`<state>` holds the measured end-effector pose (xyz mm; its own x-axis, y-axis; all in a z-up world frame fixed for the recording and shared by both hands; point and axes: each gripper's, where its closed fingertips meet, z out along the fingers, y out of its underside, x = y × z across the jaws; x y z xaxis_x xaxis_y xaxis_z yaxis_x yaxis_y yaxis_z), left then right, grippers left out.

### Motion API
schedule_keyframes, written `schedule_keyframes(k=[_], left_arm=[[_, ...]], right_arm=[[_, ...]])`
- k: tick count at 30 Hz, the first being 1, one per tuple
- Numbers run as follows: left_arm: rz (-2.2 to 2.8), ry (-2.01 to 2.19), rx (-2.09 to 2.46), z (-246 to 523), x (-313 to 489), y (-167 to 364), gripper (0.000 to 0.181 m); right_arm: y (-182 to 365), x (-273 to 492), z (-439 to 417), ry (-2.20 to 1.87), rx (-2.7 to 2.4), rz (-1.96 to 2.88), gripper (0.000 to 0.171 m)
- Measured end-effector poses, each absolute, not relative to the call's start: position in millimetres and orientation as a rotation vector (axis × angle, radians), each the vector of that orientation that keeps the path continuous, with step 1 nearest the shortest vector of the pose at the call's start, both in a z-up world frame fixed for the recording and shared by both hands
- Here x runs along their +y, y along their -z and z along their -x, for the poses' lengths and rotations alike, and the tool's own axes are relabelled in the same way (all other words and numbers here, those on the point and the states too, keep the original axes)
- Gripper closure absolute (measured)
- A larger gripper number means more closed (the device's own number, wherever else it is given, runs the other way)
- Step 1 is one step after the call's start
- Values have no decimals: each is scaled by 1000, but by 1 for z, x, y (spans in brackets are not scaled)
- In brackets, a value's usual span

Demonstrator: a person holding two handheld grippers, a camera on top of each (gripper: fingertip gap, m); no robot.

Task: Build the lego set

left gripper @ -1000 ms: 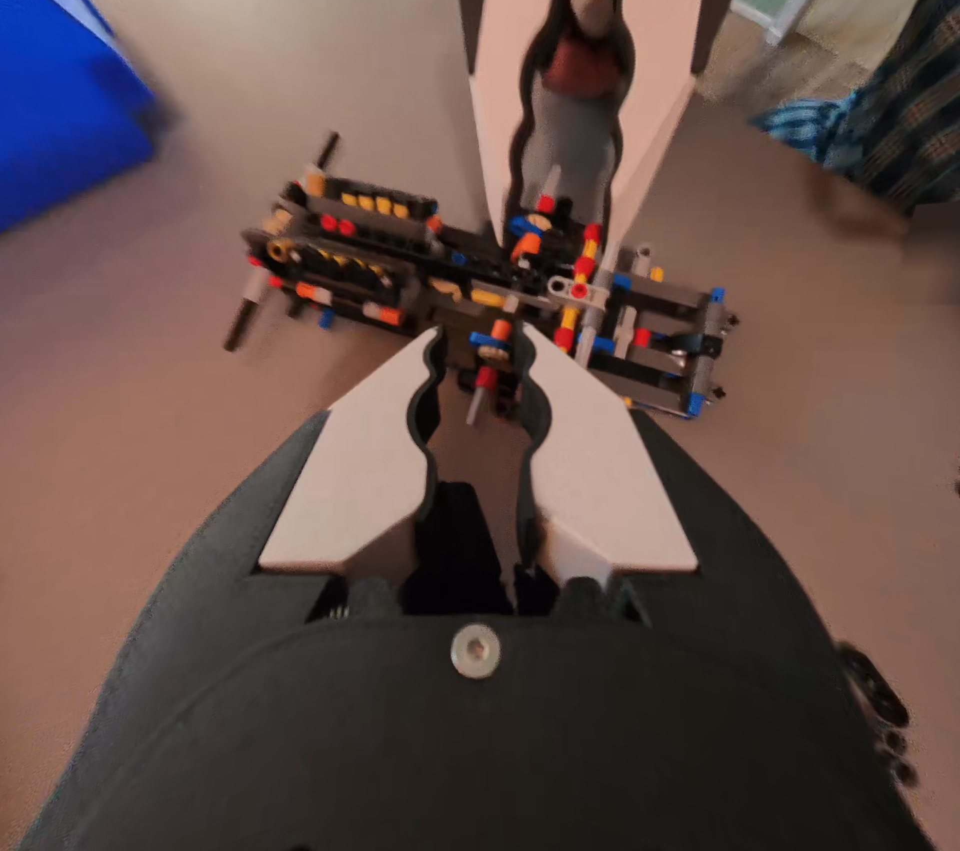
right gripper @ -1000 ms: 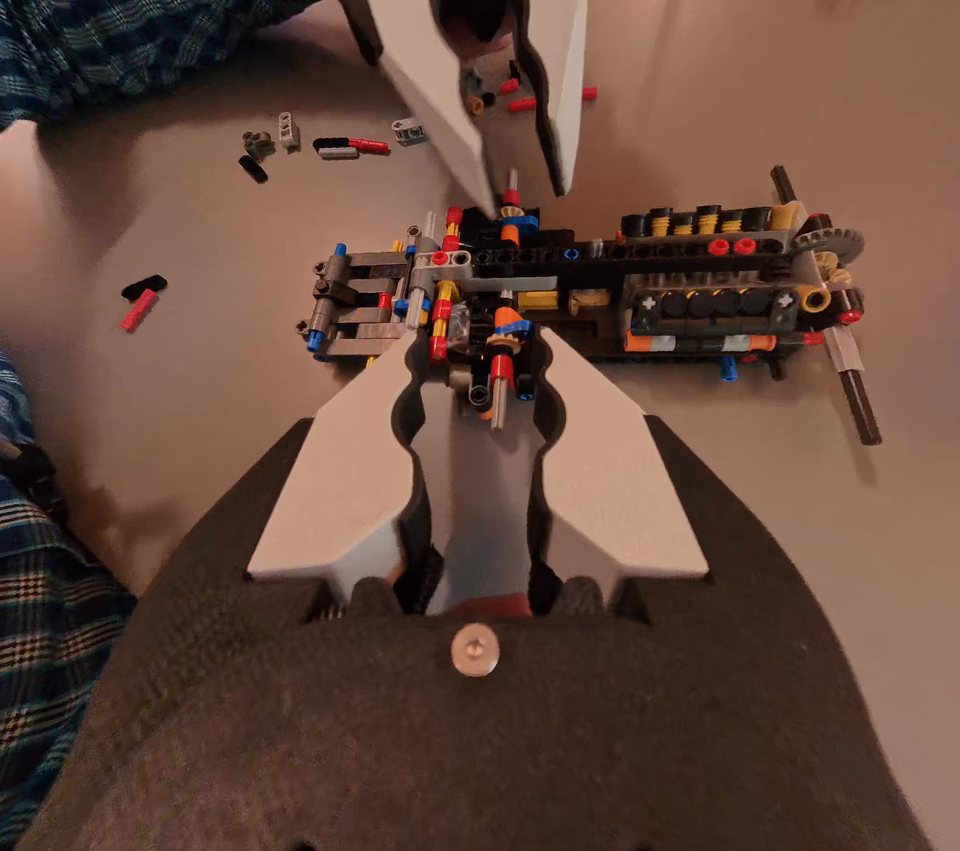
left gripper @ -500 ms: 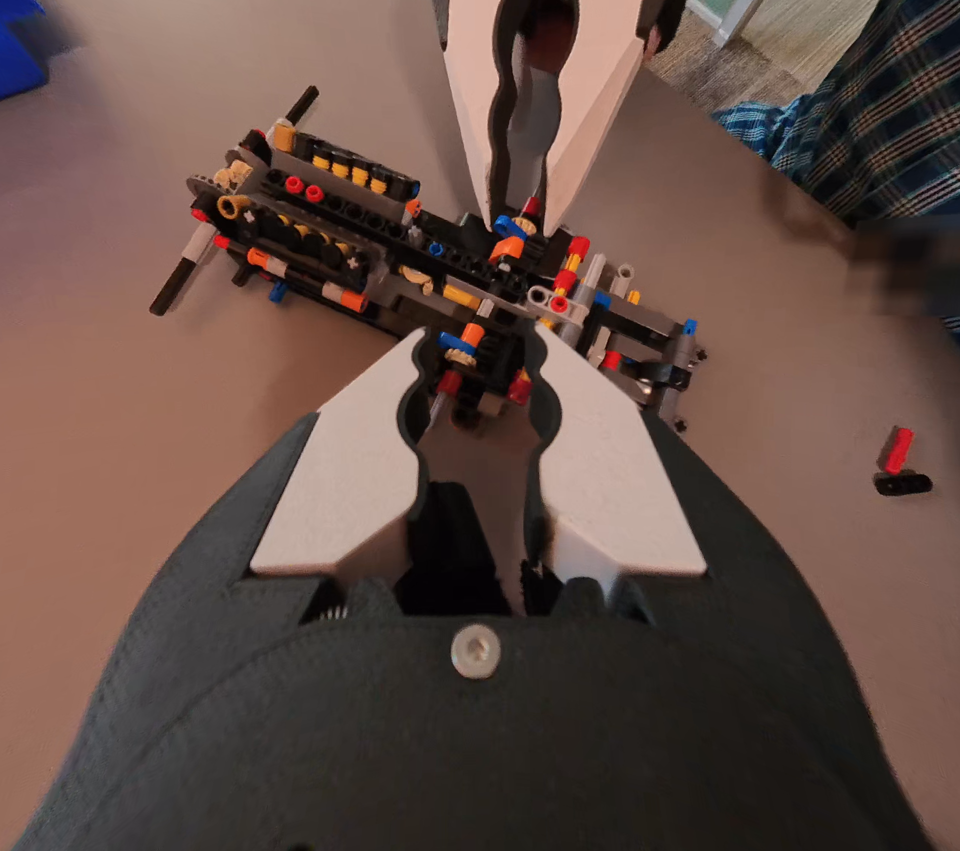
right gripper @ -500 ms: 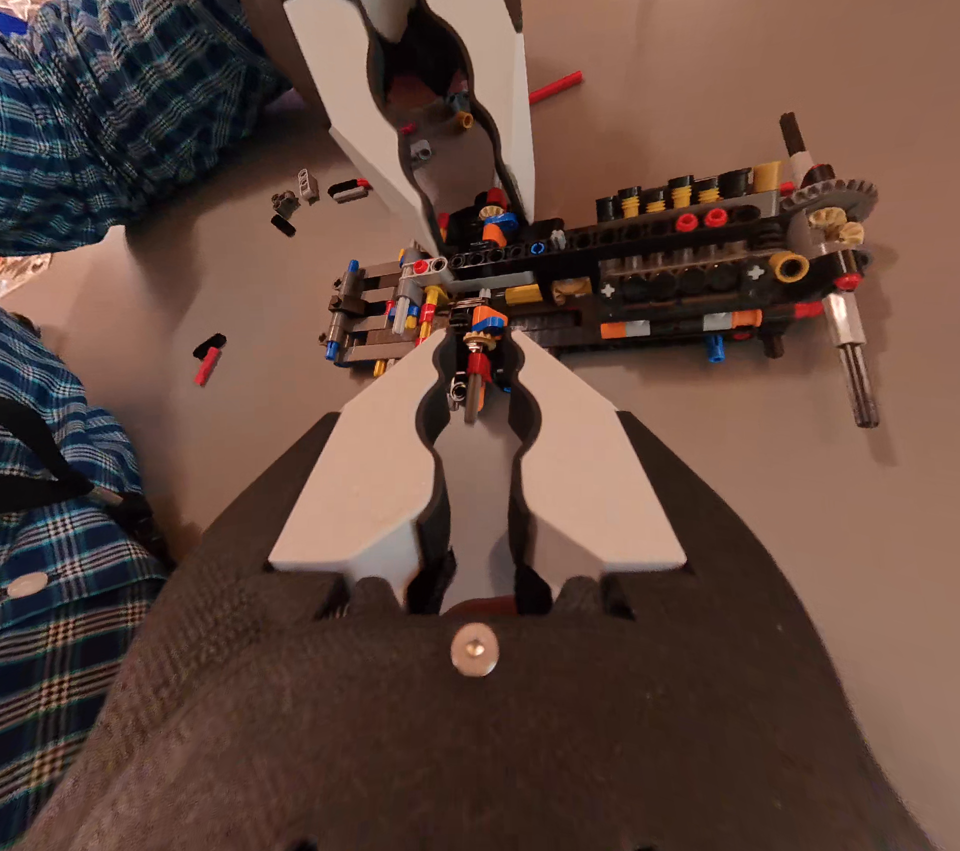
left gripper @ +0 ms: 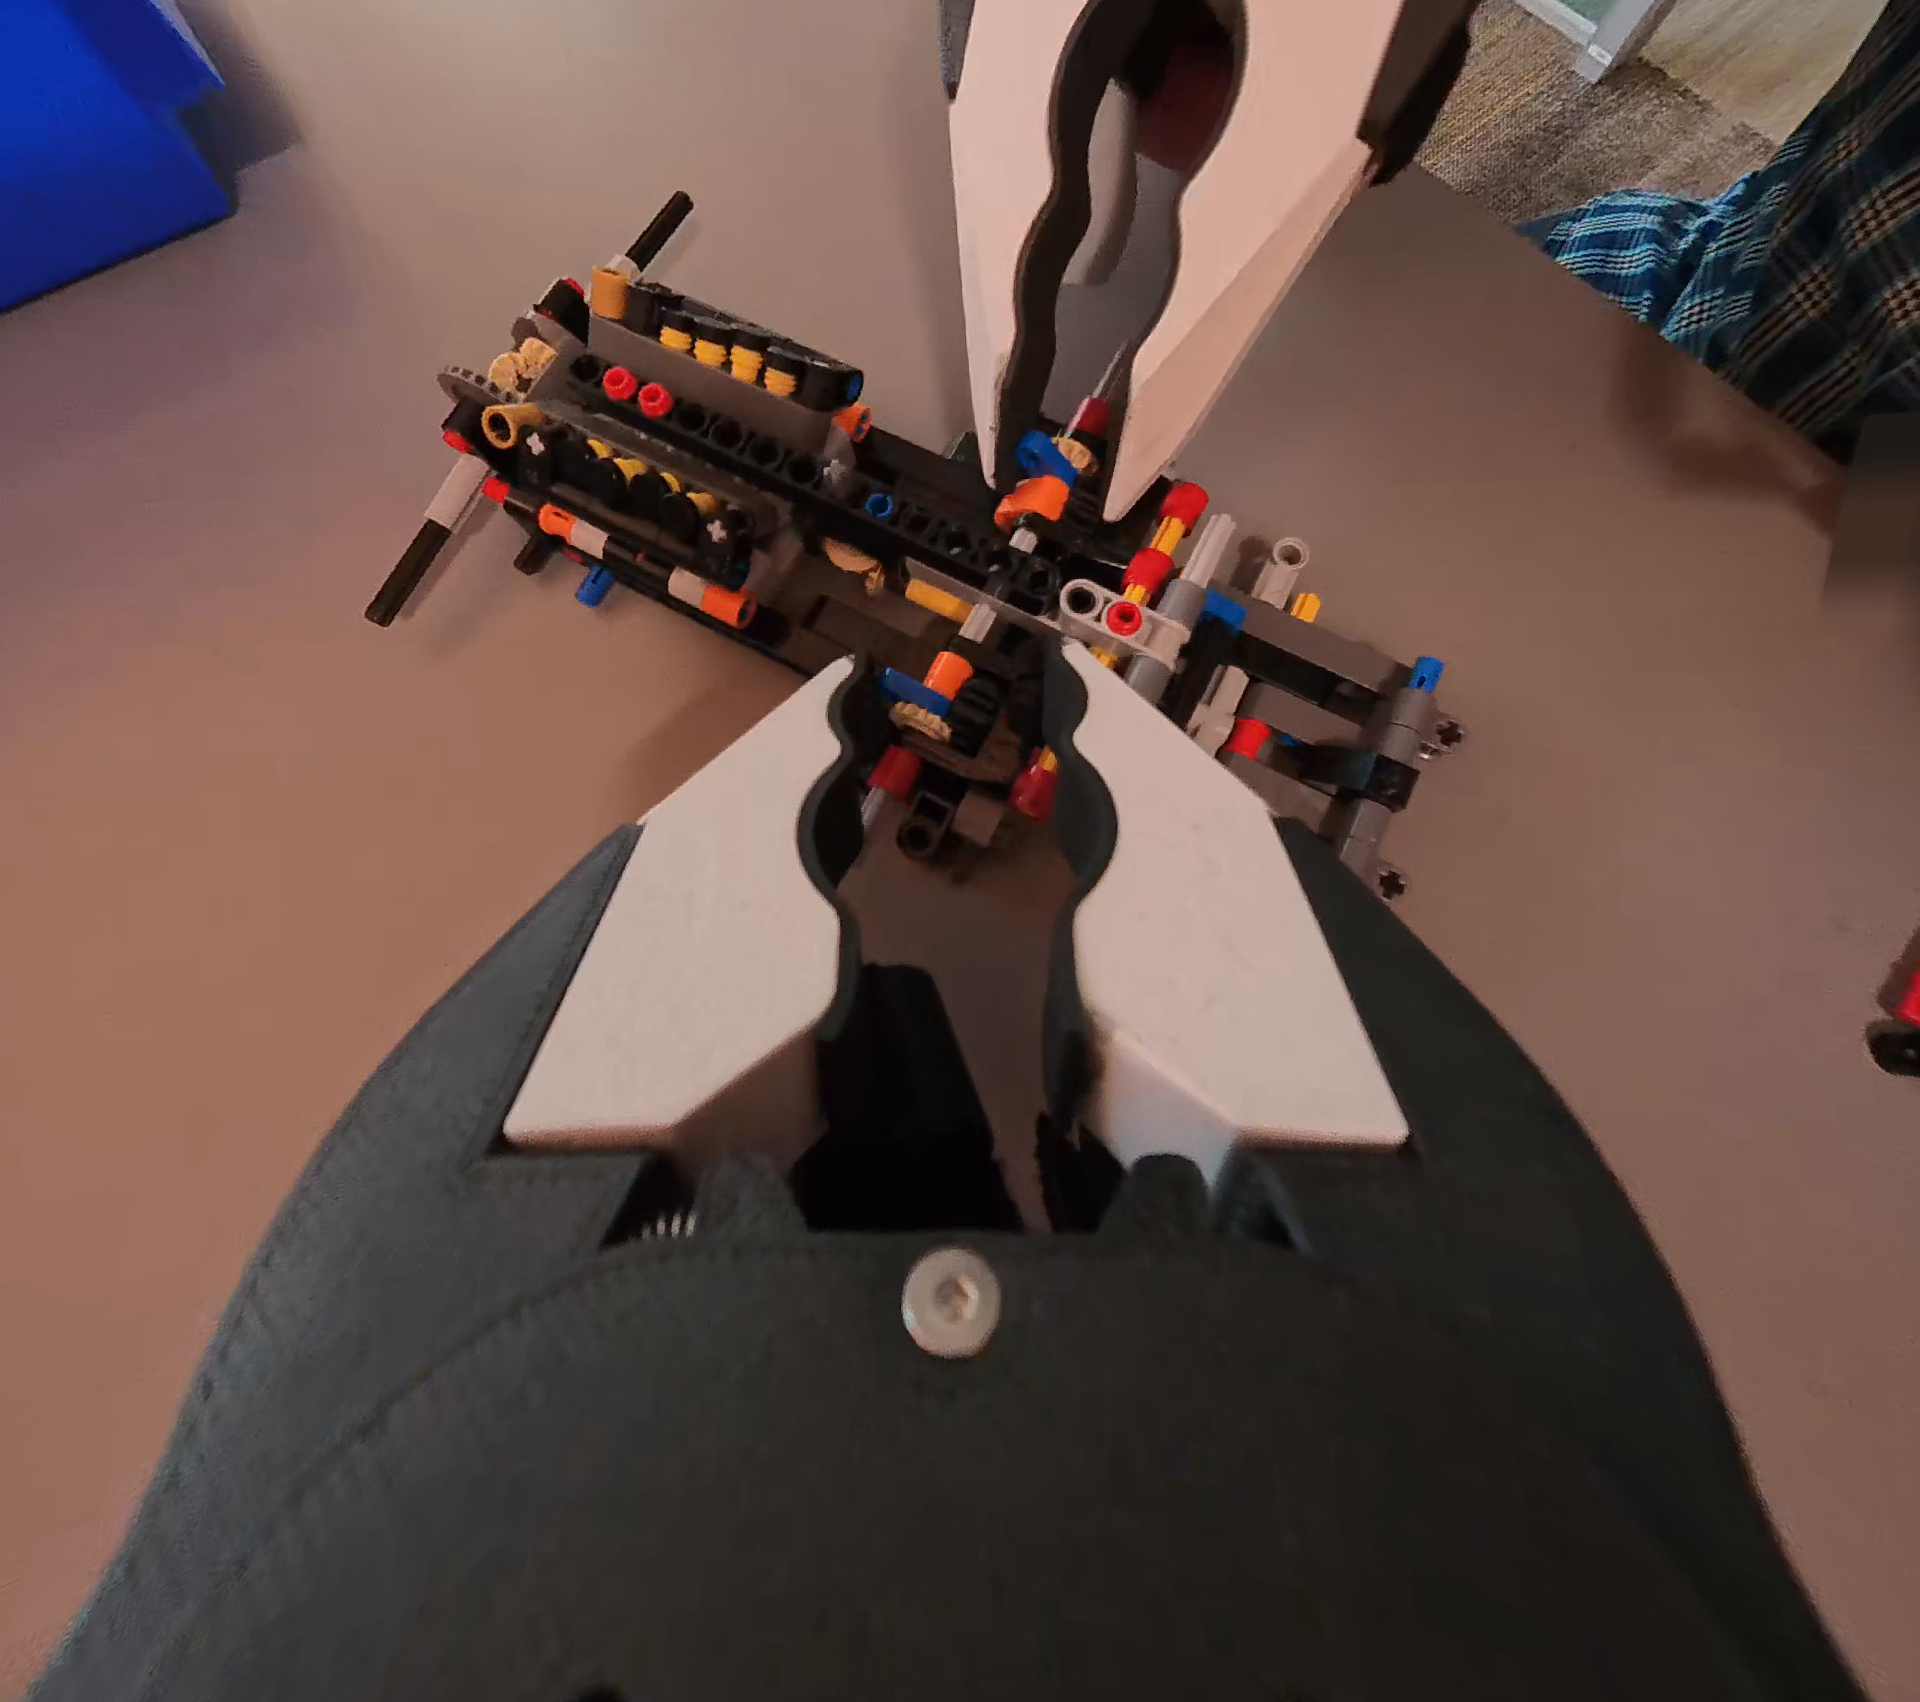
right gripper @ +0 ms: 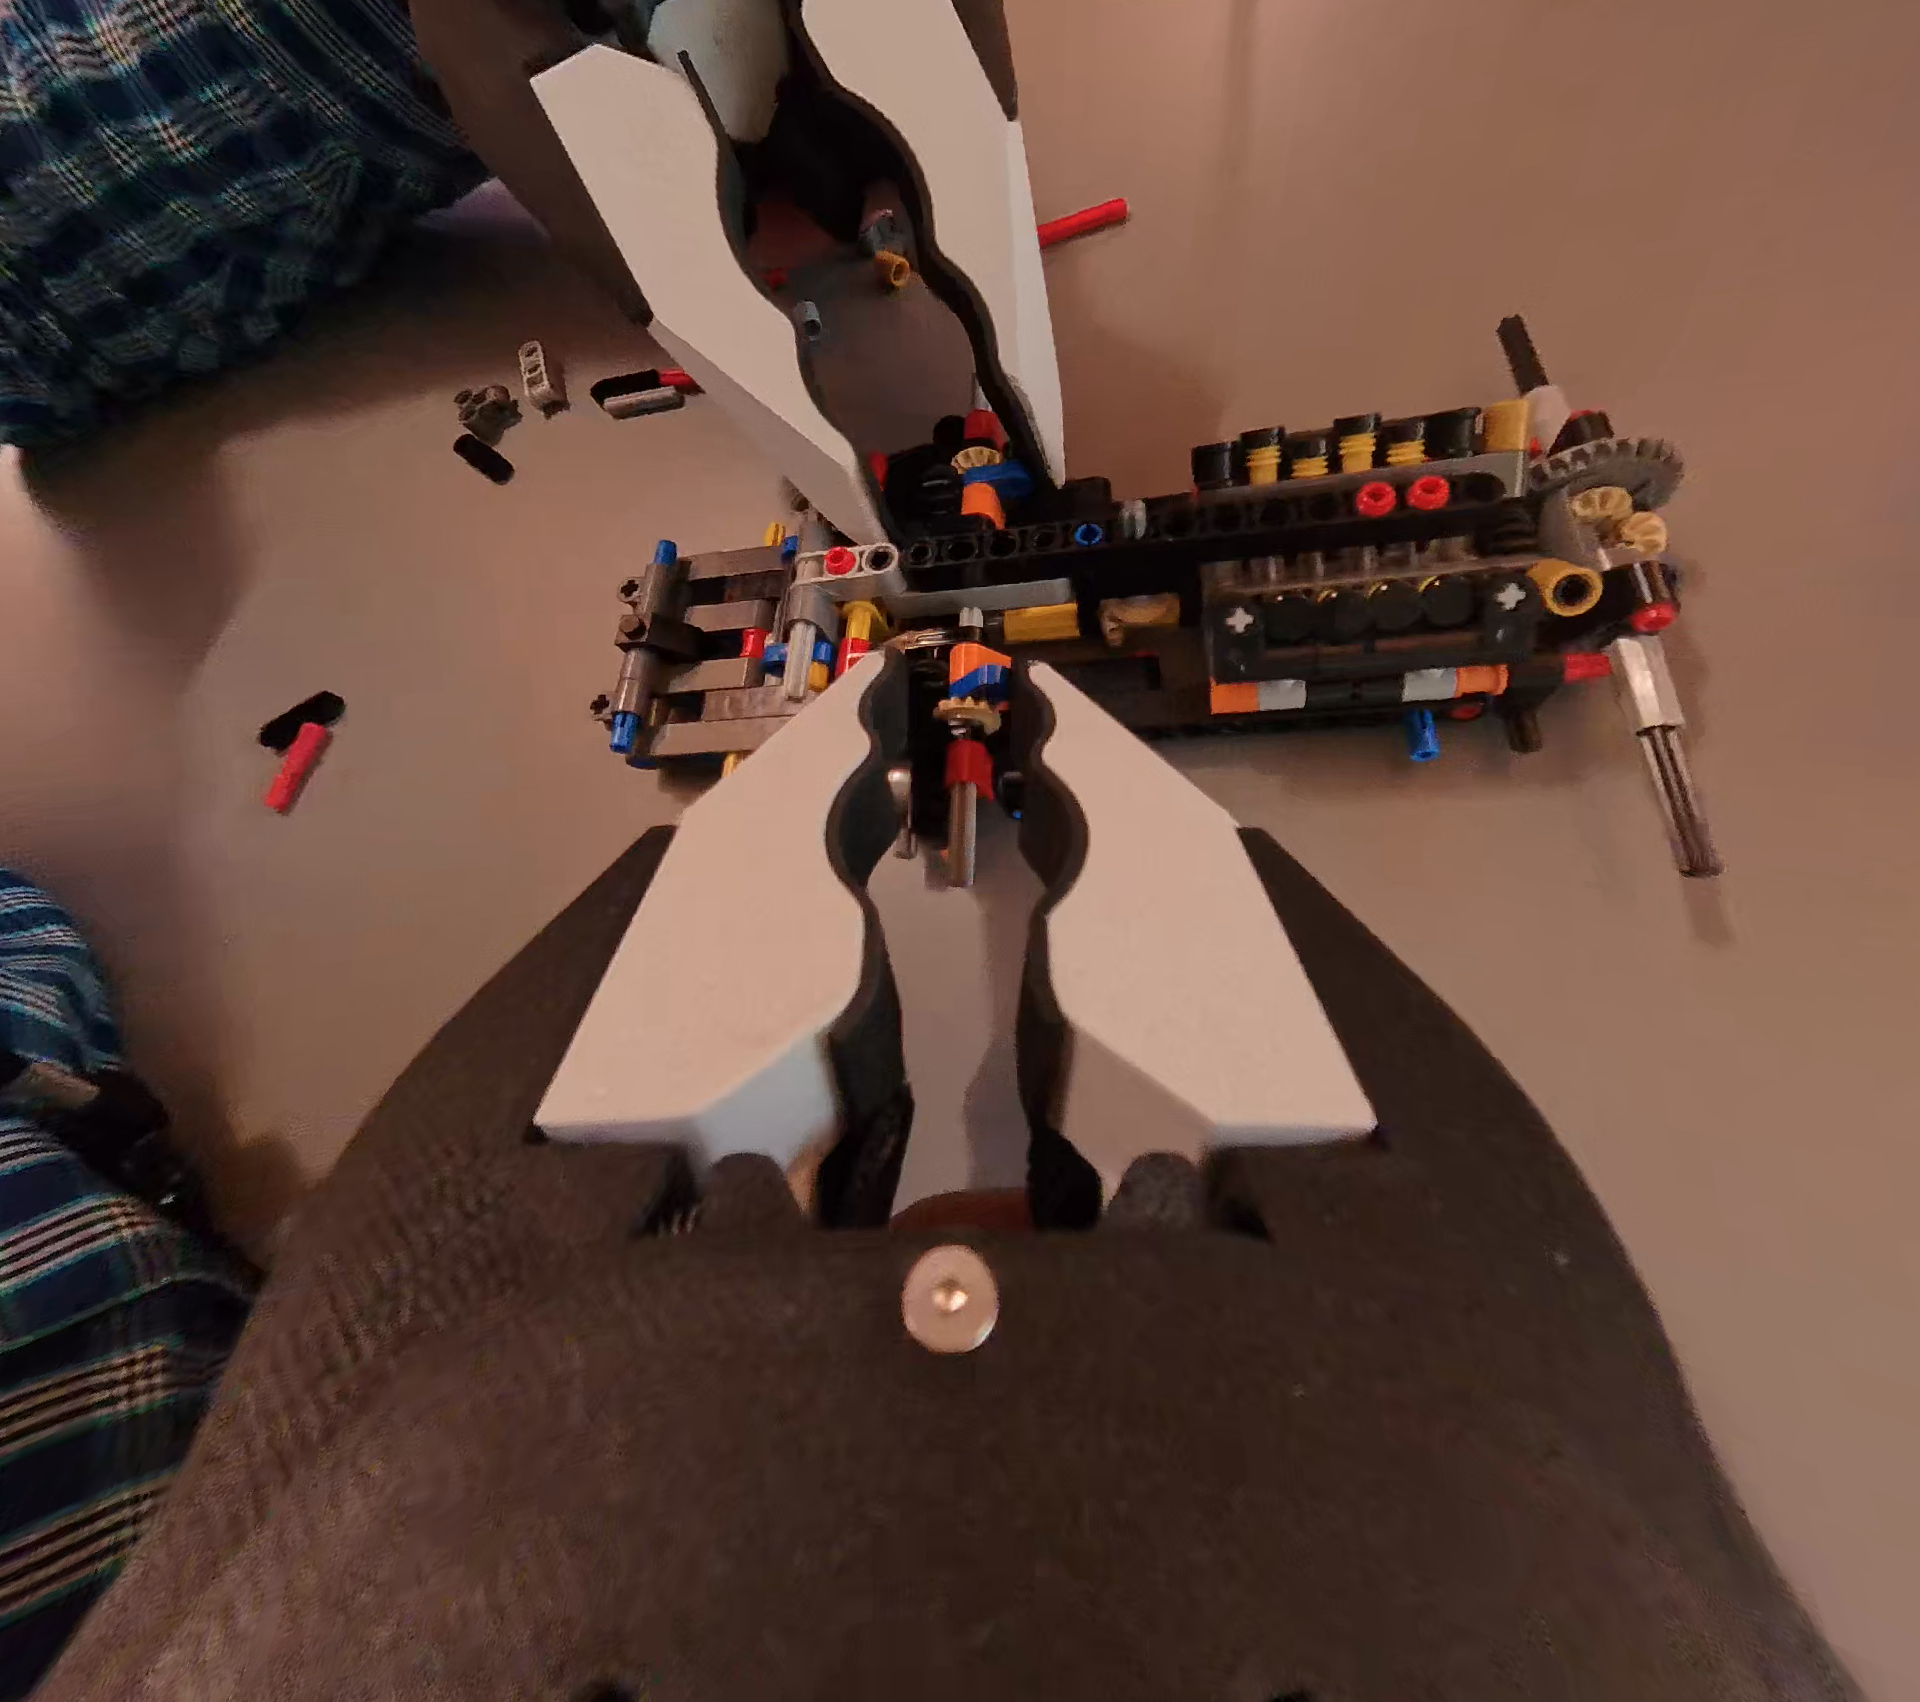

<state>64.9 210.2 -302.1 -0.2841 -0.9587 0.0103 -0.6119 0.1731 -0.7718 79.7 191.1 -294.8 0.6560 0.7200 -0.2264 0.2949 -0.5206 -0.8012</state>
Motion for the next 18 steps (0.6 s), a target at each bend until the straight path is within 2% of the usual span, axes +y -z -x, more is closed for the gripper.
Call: schedule_keyframes(k=[8,9,16,18], left_arm=[[1466,897,1956,-65,209,302,150],[1452,920,1970,-65,203,302,151],[1407,832,1971,-66,204,300,153],[1415,849,1955,-65,204,298,152]], right_arm=[[294,192,-79,-450,-943,1990,158],[296,195,-81,-374,-970,1969,171],[288,195,-86,-459,-951,1981,171],[285,193,-88,-520,-914,2016,164]])
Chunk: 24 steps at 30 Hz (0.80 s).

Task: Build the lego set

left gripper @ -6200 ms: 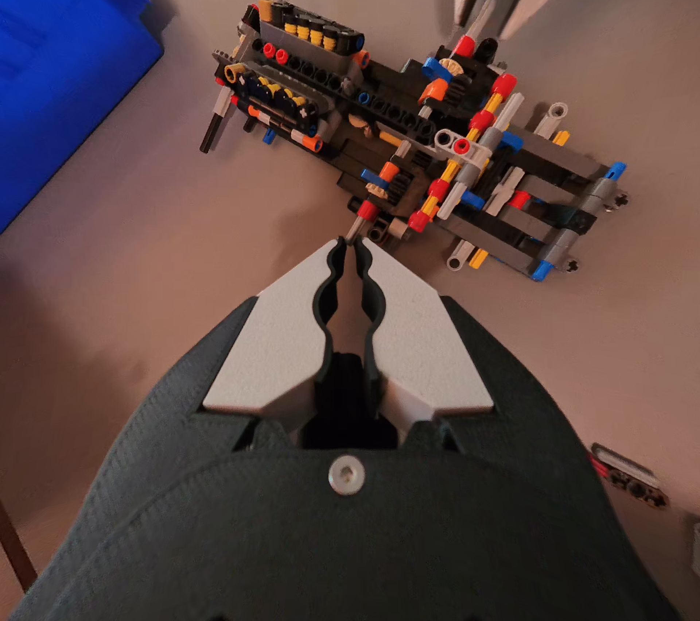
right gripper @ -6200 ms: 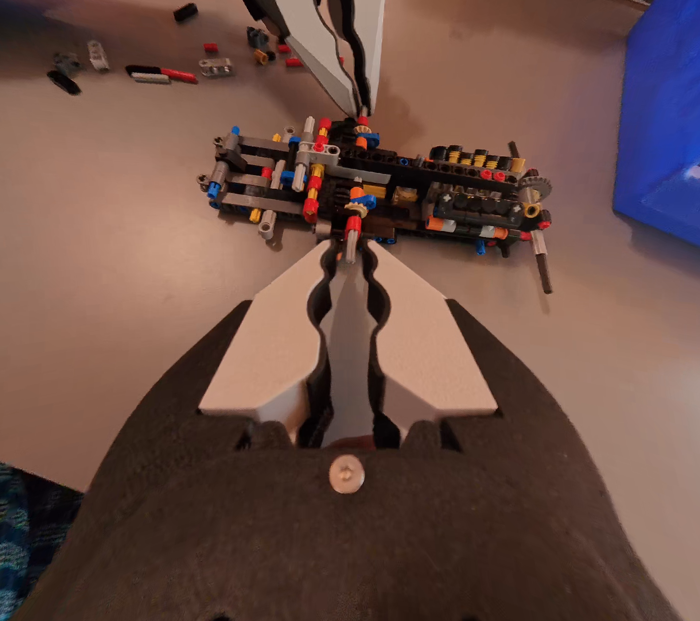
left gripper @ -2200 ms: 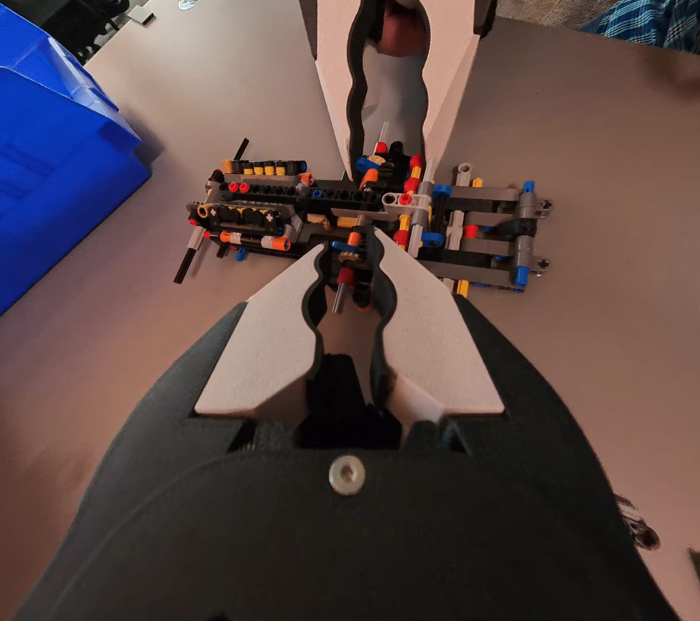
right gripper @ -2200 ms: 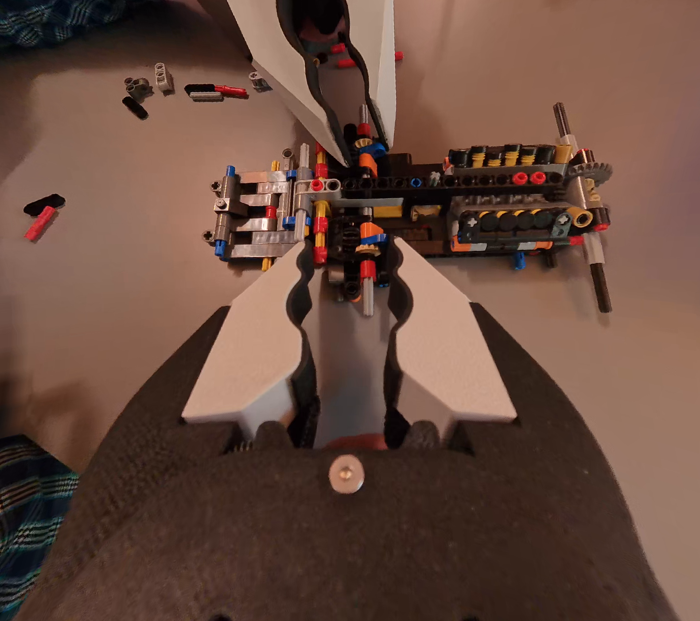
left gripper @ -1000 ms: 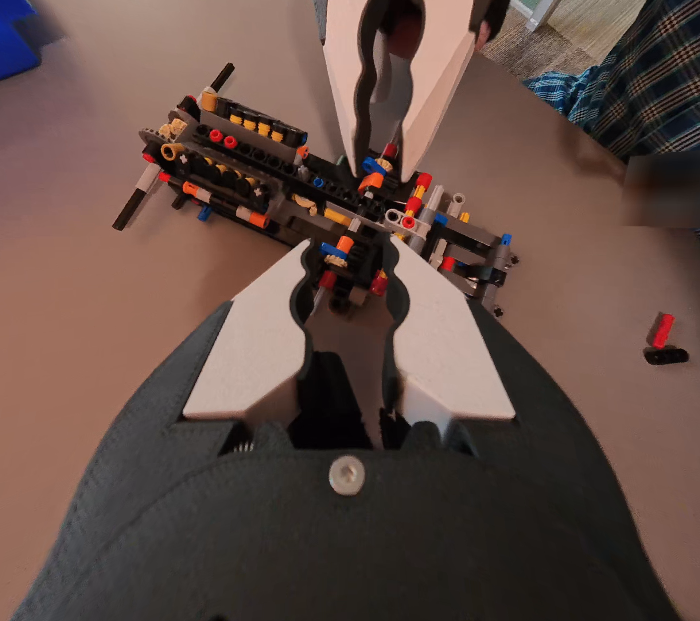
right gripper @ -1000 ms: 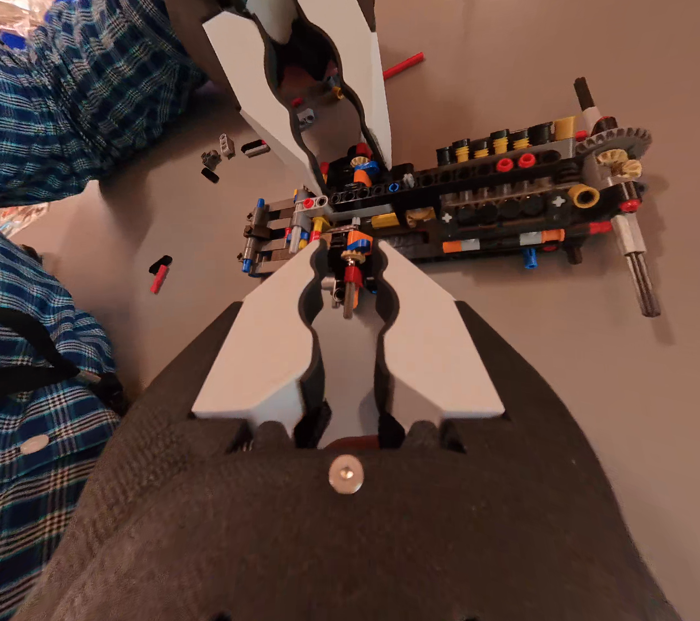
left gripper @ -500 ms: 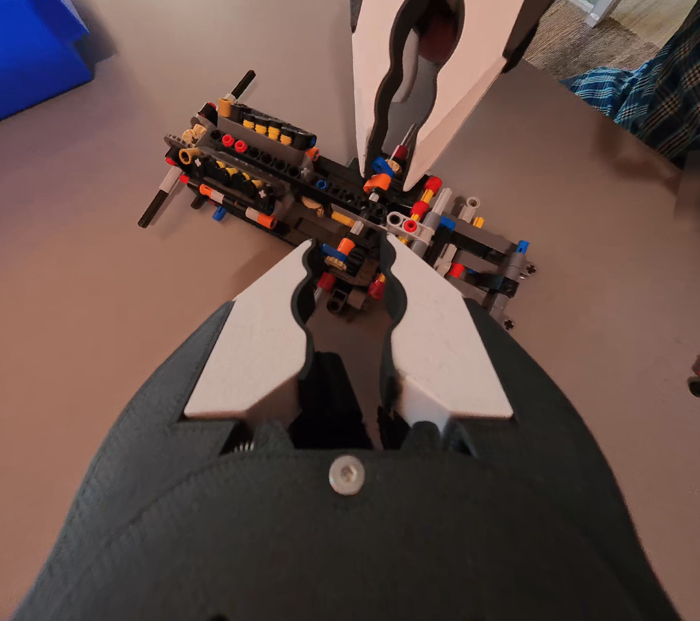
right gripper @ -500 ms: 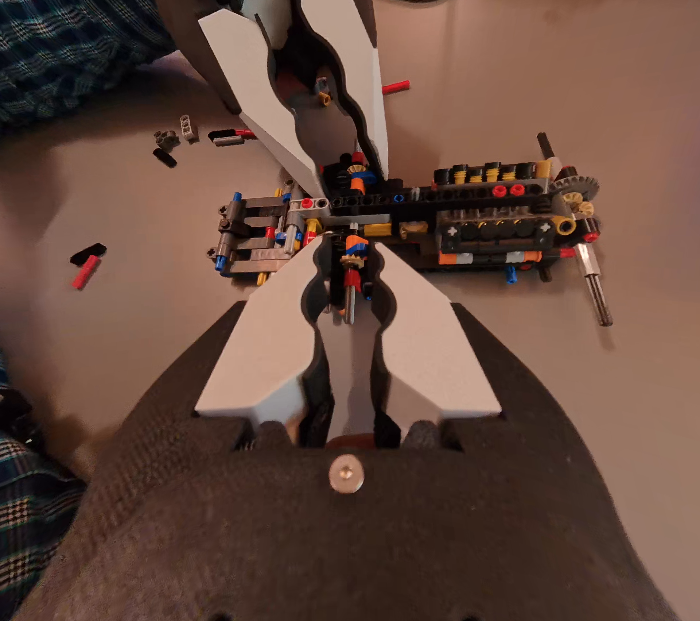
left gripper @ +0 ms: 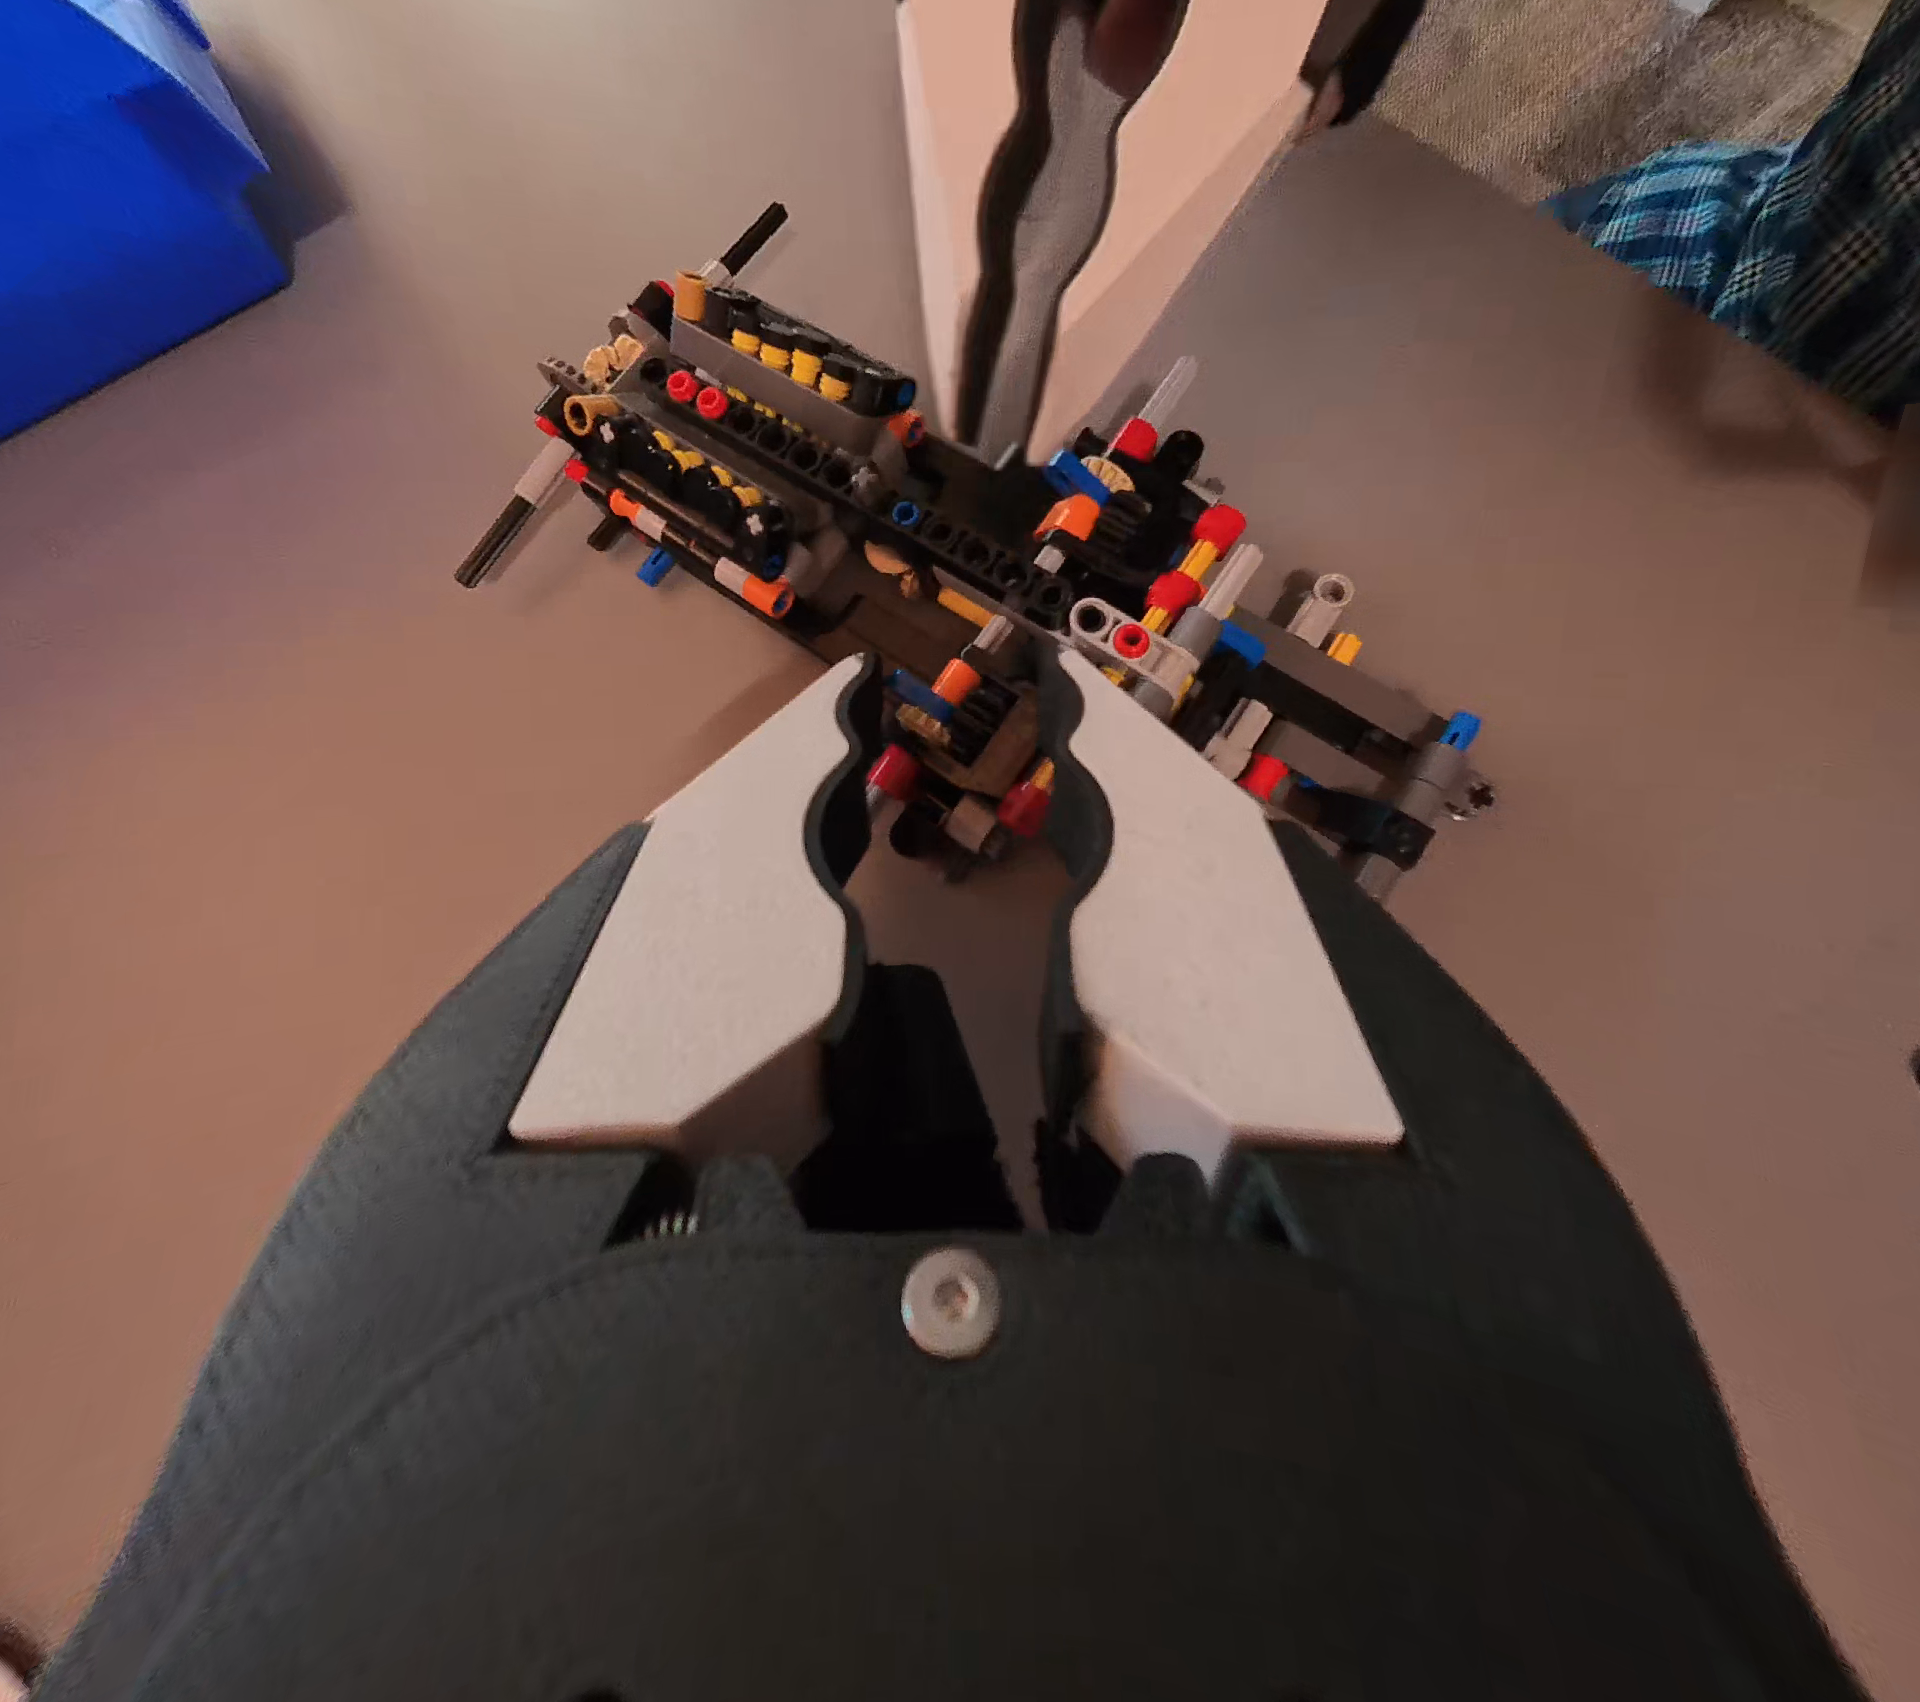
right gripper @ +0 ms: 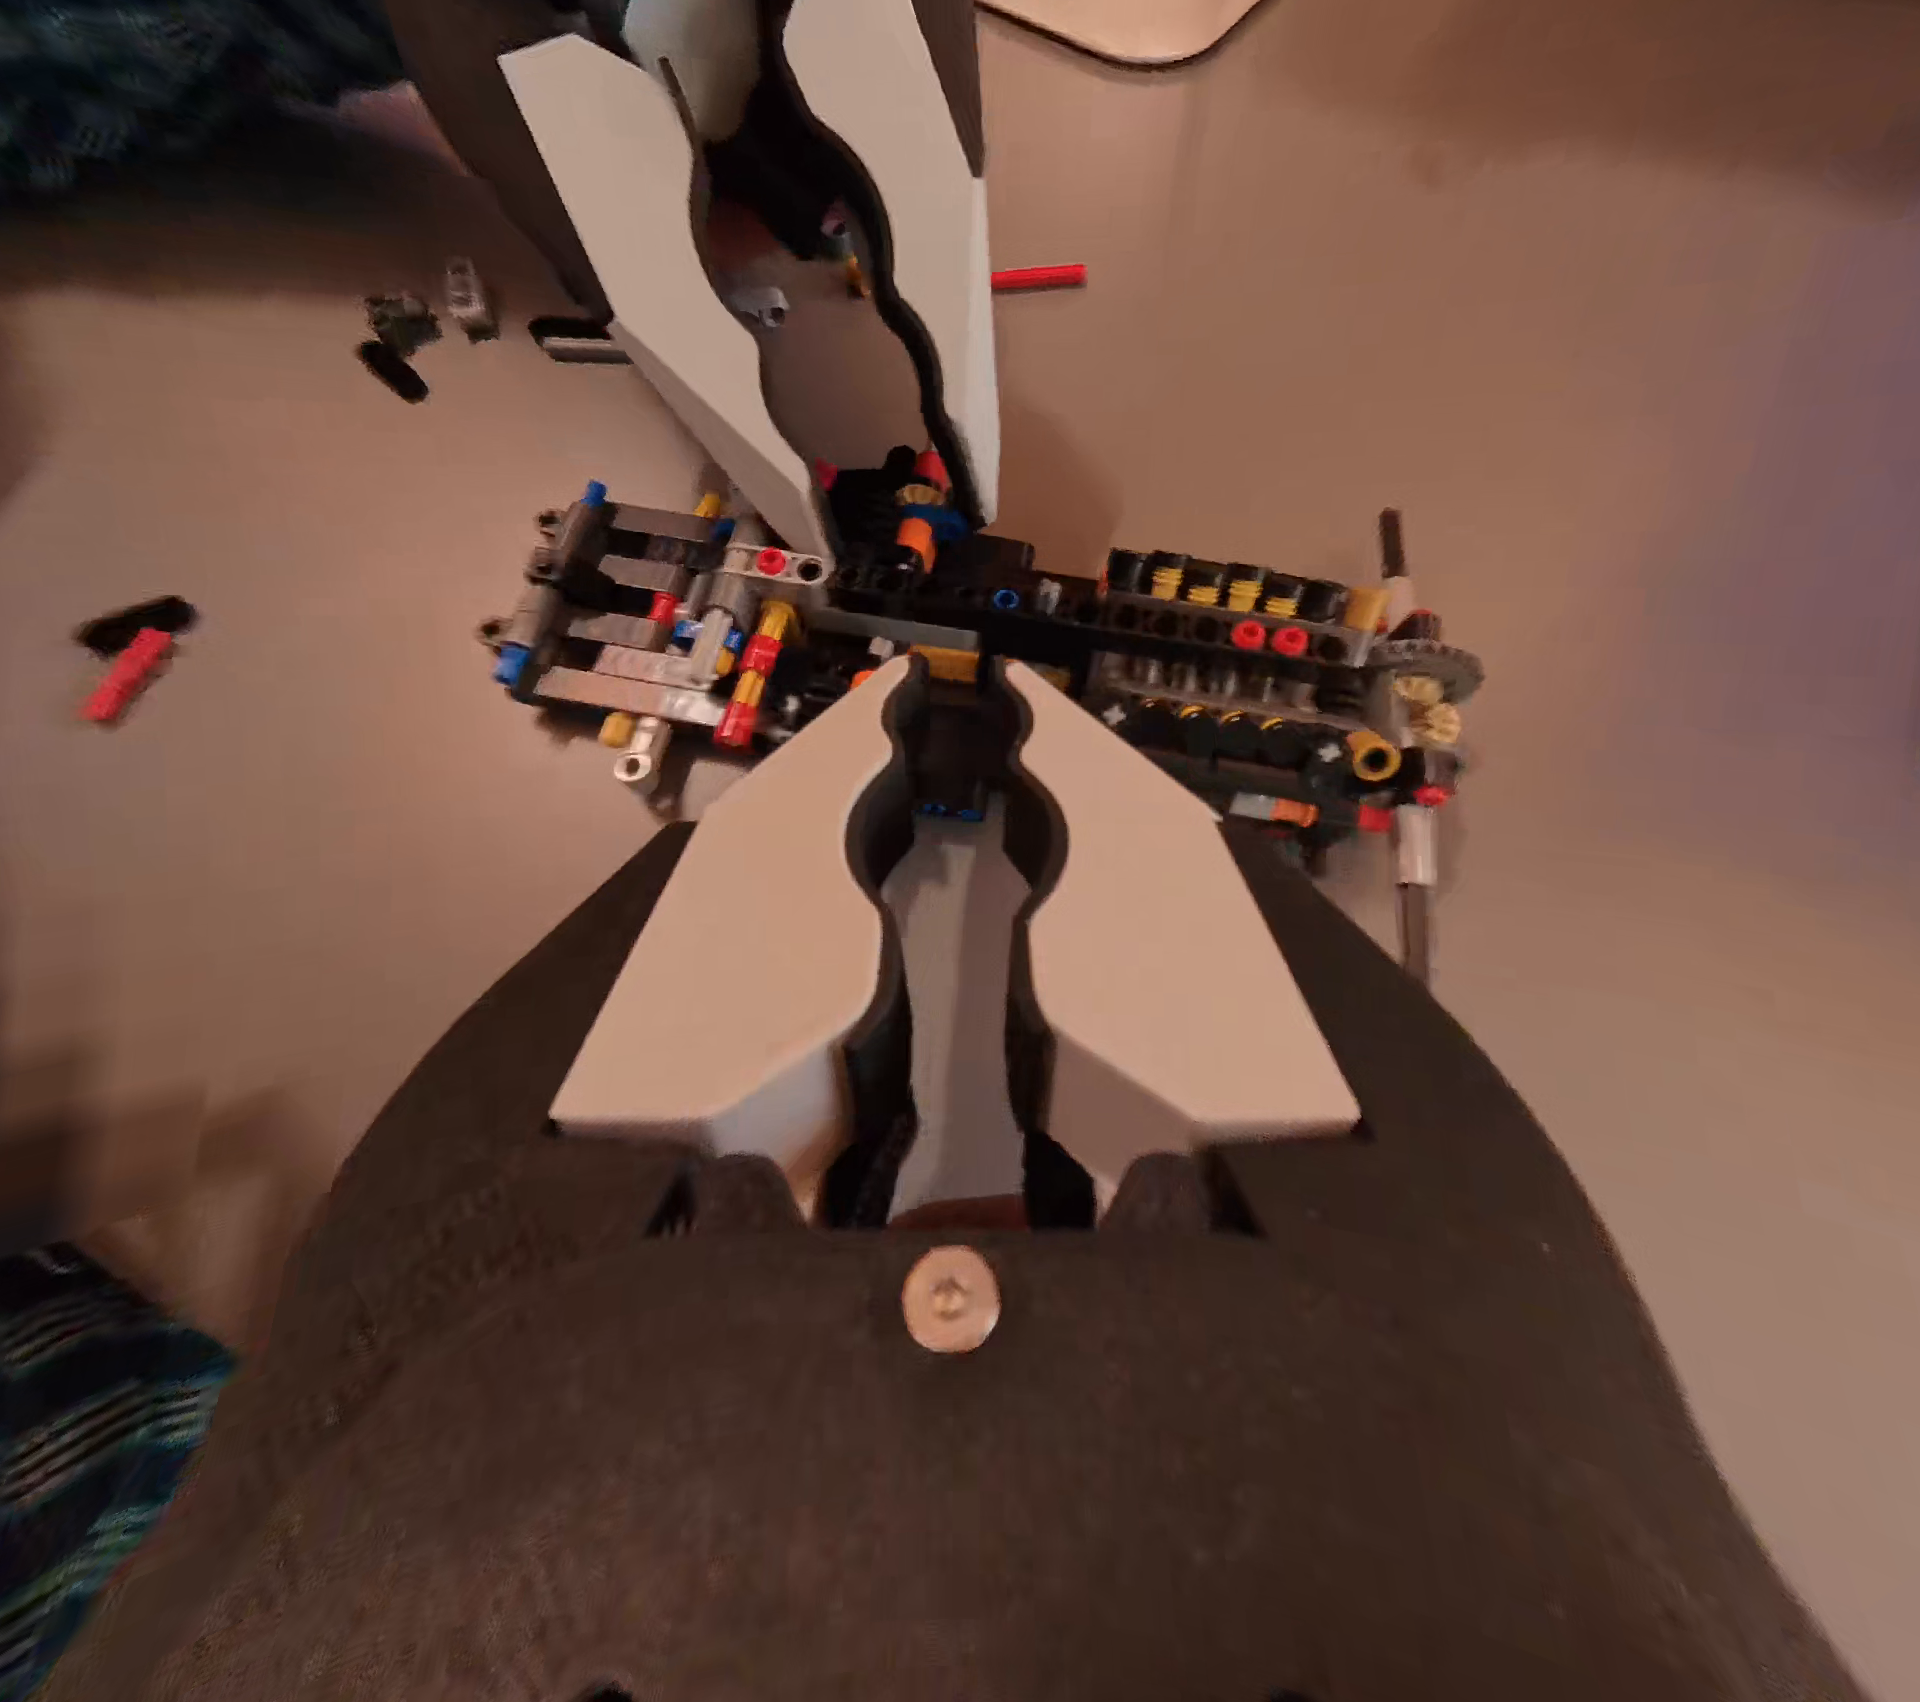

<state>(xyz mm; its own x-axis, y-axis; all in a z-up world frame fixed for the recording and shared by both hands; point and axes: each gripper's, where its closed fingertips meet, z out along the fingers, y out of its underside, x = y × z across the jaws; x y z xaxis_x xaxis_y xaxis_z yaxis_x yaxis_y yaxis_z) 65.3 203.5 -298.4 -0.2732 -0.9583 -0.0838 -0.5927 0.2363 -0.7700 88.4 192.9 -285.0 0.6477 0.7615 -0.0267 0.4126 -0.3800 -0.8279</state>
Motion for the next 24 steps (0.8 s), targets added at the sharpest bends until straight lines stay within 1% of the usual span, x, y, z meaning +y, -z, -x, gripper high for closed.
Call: schedule_keyframes(k=[2,3,4,7,12,14,15,18,21,24], left_arm=[[1447,867,1920,-63,207,293,153],[1454,871,1897,-63,210,289,150],[1452,898,1879,-62,208,283,150],[1422,917,1881,-60,194,275,143],[1266,666,1975,-63,171,289,139],[1225,582,1964,-67,168,294,140],[1204,545,1949,-68,168,294,141],[1173,474,1929,-69,167,294,143],[1170,443,1897,-70,167,294,144],[1170,411,1870,-70,168,294,147]], right_arm=[[285,185,-84,-681,-853,2064,162],[287,183,-83,-727,-831,2082,161],[289,181,-83,-755,-819,2100,157],[295,178,-80,-790,-808,2137,157],[295,177,-80,-764,-808,2142,160],[296,177,-81,-744,-812,2137,162],[297,176,-81,-727,-817,2136,166],[297,175,-82,-741,-790,2126,166],[295,175,-83,-746,-758,2134,165],[292,174,-86,-766,-722,2151,159]])
